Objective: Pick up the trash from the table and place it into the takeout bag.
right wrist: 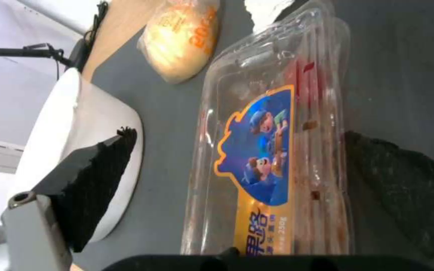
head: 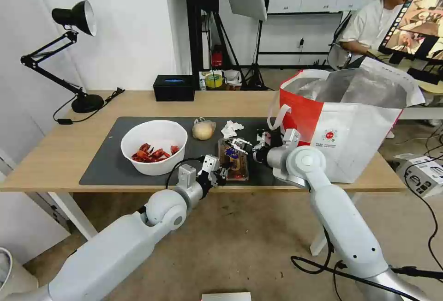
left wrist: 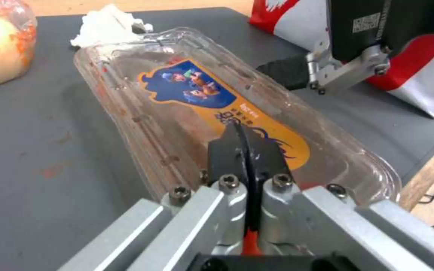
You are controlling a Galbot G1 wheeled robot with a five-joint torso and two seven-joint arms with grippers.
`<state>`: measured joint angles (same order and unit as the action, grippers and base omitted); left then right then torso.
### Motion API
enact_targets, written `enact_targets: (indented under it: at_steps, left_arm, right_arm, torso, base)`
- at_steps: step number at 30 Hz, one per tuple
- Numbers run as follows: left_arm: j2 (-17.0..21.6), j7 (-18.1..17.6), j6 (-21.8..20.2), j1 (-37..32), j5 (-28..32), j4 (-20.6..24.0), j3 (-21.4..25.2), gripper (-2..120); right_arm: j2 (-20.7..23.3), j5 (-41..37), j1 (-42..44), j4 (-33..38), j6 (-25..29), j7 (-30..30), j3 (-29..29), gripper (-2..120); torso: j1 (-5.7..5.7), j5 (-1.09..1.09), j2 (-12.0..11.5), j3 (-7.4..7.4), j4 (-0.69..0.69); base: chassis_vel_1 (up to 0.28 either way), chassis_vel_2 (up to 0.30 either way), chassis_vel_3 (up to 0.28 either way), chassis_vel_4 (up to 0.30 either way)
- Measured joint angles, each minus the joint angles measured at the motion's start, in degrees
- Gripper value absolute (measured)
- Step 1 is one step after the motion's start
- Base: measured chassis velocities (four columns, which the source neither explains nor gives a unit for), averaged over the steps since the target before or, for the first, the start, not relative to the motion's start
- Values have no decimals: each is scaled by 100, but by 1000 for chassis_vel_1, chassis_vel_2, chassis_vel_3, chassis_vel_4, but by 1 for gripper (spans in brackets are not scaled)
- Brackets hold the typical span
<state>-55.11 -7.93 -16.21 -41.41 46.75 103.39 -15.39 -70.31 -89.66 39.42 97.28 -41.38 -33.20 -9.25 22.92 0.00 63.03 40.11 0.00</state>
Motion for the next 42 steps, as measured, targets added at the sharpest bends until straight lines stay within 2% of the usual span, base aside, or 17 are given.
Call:
enact_targets:
  at_steps: [18, 21, 22, 25, 26, 28, 29, 32, 33, 36, 37, 39, 40, 42]
  left_arm:
    - [17, -1, 8, -61, 10, 65, 10, 0]
    - [28, -2, 8, -58, 22, 98, 11, 0]
    - [28, -2, 8, -58, 22, 98, 11, 0]
    - [60, -2, 10, -43, 30, 94, 6, 0]
    - [60, -2, 10, -43, 30, 94, 6, 0]
    - [67, -3, 11, -33, 42, 81, -2, 0]
    - [67, -3, 11, -33, 42, 81, -2, 0]
    - [72, -3, 12, -28, 51, 74, -11, 0]
    - [72, -3, 12, -28, 51, 74, -11, 0]
    - [62, -9, 14, -31, 51, 60, -22, 0]
    - [62, -9, 14, -31, 51, 60, -22, 0]
    - [43, -13, 15, -48, 51, 57, -24, 0]
    - [43, -13, 15, -48, 51, 57, -24, 0]
    - [38, -8, 16, -66, 51, 58, -23, 0]
  right_arm:
    - [-26, -191, 83, -23, -1, -64, 115, 100]
    - [-37, -240, 74, -49, 0, -76, 124, 89]
    - [-37, -240, 74, -49, 0, -76, 124, 89]
    - [-33, -271, 68, -60, 0, -178, 126, 73]
    - [-33, -271, 68, -60, 0, -178, 126, 73]
    - [-32, -296, 62, -95, 0, -258, 123, 61]
    - [-32, -296, 62, -95, 0, -258, 123, 61]
    - [-34, -299, 69, -128, 1, -289, 110, 47]
    - [-34, -299, 69, -128, 1, -289, 110, 47]
    - [-35, -298, 89, -155, 3, -295, 92, 34]
    - [-35, -298, 89, -155, 3, -295, 92, 34]
    - [-28, -296, 103, -170, 8, -289, 73, 22]
    - [-28, -296, 103, -170, 8, -289, 73, 22]
    - [-18, -294, 109, -180, 10, -279, 70, 14]
  torso:
    - [0, 0, 0, 0, 0]
    - [0, 0, 0, 0, 0]
    - [0, 0, 0, 0, 0]
    - [0, 0, 0, 0, 0]
    - [0, 0, 0, 0, 0]
    - [0, 0, 0, 0, 0]
    - [0, 0, 0, 0, 0]
    - [0, 0, 0, 0, 0]
    - [0, 0, 0, 0, 0]
    - [0, 0, 0, 0, 0]
    - [0, 0, 0, 0, 0]
    - [0, 0, 0, 0, 0]
    - [0, 0, 0, 0, 0]
    - [0, 0, 0, 0, 0]
  base:
    - [0, 0, 0, 0]
    - [0, 0, 0, 0]
    - [0, 0, 0, 0]
    - [0, 0, 0, 0]
    - [0, 0, 0, 0]
    - [0, 0, 0, 0]
    - [0, 0, 0, 0]
    - [0, 0, 0, 0]
    - [0, 0, 0, 0]
    - [0, 0, 0, 0]
    - [0, 0, 0, 0]
    - [0, 0, 0, 0]
    - [0, 0, 0, 0]
    - [0, 0, 0, 0]
